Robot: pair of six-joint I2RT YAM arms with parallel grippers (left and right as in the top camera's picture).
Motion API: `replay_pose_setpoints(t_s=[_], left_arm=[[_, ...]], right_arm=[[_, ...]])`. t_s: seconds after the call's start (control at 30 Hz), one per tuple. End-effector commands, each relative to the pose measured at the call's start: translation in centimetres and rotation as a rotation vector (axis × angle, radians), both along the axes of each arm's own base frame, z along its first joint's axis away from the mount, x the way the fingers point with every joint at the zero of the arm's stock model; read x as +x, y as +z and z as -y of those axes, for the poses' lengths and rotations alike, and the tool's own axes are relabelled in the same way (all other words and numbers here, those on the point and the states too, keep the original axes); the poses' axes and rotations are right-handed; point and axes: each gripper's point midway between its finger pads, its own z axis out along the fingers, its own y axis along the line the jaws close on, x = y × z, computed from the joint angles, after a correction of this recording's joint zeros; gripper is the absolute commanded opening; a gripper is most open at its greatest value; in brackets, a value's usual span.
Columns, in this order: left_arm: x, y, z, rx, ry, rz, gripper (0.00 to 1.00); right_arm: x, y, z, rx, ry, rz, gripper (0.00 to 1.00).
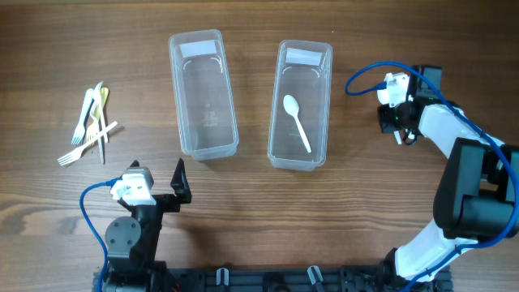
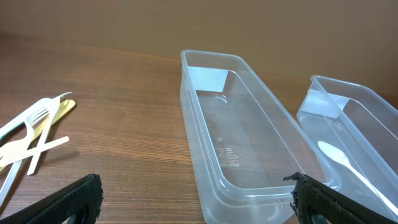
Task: Pack container
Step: 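Return the right gripper to the spoons and grasp another white spoon, then drop the white spoon into the right container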
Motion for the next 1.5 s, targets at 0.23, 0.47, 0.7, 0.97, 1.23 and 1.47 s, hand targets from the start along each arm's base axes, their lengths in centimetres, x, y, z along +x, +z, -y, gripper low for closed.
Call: replay_pose_setpoints(t_s=[0.23,0.47,0.7,0.97,1.23,1.47], left_arm=[[0.0,0.0,0.1,0.019,-0.014,0.006,1.00],[0.0,0.0,0.1,0.019,-0.014,0.006,1.00],[0.0,0.0,0.1,0.019,-0.014,0.006,1.00],[0.0,0.0,0.1,0.019,-0.014,0.006,1.00],[0.0,0.0,0.1,0.019,-0.014,0.006,1.00],[0.0,0.0,0.1,0.019,-0.014,0.006,1.00]], right_arm=[[-1.1,-1.1,-1.1,0.077,-0.028,-0.042,0.04],[0.2,2.8,-1.4,0.130,-0.105,0.025,0.04],[1.8,14.8,-4.5,0.280,-0.117,0.287,0.04],[-0.3,19.7,-15.2,0.612,-0.014,0.280,0.04],[-1.1,16.7,-22.6,0.552,0.079,0.208,0.04],[-1.0,15.2,-23.0,0.523,0.082,0.183,0.71]])
